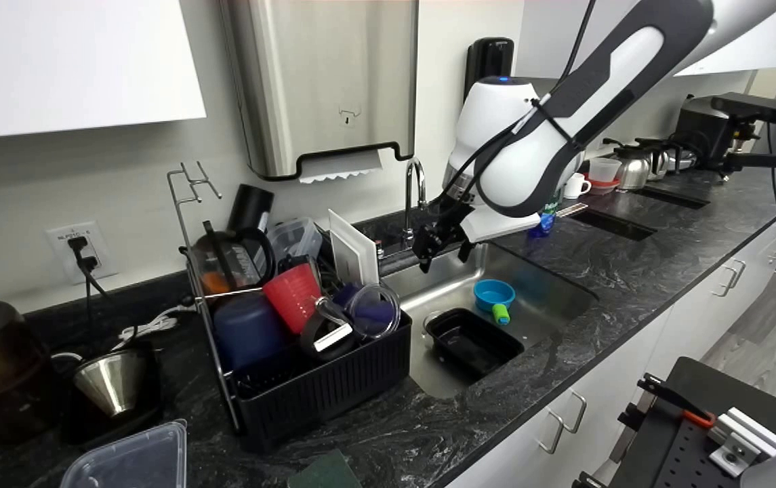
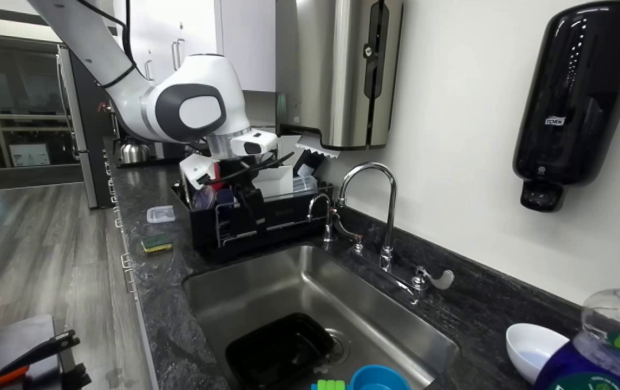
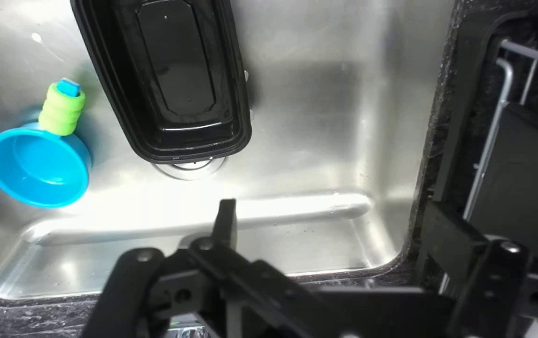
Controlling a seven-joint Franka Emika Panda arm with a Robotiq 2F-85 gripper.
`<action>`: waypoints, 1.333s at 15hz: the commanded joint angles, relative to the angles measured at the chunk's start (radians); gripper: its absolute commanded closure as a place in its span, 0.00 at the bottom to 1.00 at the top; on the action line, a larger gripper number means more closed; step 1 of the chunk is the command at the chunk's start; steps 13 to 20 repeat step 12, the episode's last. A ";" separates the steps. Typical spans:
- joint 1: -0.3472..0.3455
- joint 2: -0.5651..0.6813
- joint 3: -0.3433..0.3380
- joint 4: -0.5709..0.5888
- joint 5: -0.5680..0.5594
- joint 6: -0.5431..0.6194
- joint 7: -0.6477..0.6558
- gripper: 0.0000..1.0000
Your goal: Remove the black lunchbox from the dish rack and place it in the sink
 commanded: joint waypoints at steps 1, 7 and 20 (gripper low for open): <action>-0.033 -0.094 0.040 -0.032 -0.002 -0.084 0.004 0.00; -0.052 -0.196 0.084 -0.057 0.038 -0.164 -0.031 0.00; -0.066 -0.172 0.100 -0.039 0.021 -0.141 -0.007 0.00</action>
